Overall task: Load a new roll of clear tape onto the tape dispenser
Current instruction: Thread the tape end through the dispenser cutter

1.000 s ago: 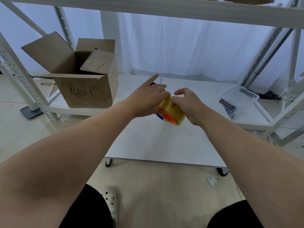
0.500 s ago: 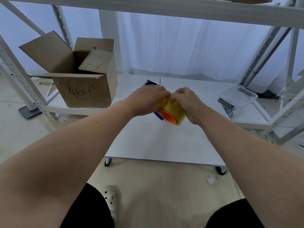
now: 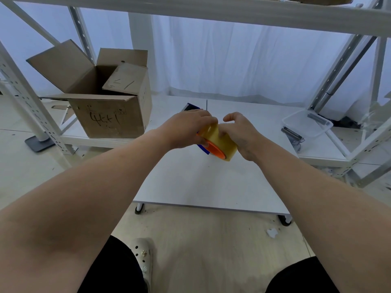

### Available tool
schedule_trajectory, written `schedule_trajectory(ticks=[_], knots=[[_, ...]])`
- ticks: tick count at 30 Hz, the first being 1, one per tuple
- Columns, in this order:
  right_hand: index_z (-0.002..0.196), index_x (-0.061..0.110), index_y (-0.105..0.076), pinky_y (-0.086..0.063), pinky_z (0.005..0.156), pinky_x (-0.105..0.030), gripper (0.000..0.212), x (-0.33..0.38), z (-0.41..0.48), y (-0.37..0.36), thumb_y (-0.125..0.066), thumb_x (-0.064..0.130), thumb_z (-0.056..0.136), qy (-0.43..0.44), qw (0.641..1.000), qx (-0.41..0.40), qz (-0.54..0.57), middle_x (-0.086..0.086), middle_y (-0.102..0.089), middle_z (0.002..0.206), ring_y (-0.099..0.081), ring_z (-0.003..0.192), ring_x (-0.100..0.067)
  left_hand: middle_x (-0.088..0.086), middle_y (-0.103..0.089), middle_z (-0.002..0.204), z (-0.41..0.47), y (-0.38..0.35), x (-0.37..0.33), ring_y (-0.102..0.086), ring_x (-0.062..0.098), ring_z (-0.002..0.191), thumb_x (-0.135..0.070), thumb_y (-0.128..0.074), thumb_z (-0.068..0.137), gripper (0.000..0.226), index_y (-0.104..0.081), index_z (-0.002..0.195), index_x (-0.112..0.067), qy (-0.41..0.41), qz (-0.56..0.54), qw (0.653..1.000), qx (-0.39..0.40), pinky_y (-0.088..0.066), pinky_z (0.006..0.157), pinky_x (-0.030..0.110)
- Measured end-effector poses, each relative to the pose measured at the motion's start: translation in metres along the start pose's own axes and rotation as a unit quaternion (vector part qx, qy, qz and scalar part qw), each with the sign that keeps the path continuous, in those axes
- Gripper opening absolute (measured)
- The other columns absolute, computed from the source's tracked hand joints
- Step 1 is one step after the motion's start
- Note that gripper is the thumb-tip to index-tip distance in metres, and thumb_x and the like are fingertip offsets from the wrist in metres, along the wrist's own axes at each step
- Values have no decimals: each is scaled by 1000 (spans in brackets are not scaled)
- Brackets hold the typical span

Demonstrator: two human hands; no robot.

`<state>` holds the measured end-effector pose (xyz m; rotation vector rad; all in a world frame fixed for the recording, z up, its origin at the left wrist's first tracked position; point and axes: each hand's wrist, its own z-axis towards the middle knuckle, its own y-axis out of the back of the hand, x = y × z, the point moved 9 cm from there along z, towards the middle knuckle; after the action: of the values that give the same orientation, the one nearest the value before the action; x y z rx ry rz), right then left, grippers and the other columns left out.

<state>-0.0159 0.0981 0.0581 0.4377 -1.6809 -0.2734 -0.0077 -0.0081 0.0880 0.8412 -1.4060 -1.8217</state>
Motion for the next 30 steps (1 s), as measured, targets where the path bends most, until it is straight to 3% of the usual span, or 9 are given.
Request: schedule_trajectory(ticks=[7,13,16,23,30], knots=[[127,22,-39,-44,79,-33,47,1,-1,-2,-58,13,85,0,1000,4,-7,-3,-45,117,-46,102,-23,-6,-53,131,0,-3,4,-46,15,122,-39,-68,82,56,-46,132,-28,-1,-6,1000,3,-41,92,28],[125,20,-39,-42,78,-33,42,2,-1,2,-52,2,89,13,1000,-4,-16,-2,-47,111,-47,99,-22,-7,-53,129,0,2,4,-46,13,121,-37,-68,82,53,-48,130,-28,-9,-13,1000,-13,-35,88,23],[123,21,-40,-45,79,-33,44,0,-1,0,-58,13,84,-2,1000,12,18,1,-47,108,-47,101,-22,-7,-53,129,0,-1,4,-46,14,121,-36,-69,82,54,-47,130,-27,-6,-20,1000,0,-40,90,27],[124,23,-39,-46,83,-35,42,1,-2,-1,-57,16,86,7,1000,8,-3,-2,-46,116,-48,104,-23,-7,-53,130,-1,-4,6,-46,14,121,-37,-69,81,54,-47,130,-28,-2,-20,1000,1,-41,92,29],[116,26,-38,-44,76,-30,33,4,-1,-1,-52,10,91,25,1000,16,-10,-2,-50,110,-49,90,-16,-7,-54,129,0,1,2,-45,14,121,-36,-70,81,52,-50,129,-26,-19,-14,1000,-19,-38,91,25]])
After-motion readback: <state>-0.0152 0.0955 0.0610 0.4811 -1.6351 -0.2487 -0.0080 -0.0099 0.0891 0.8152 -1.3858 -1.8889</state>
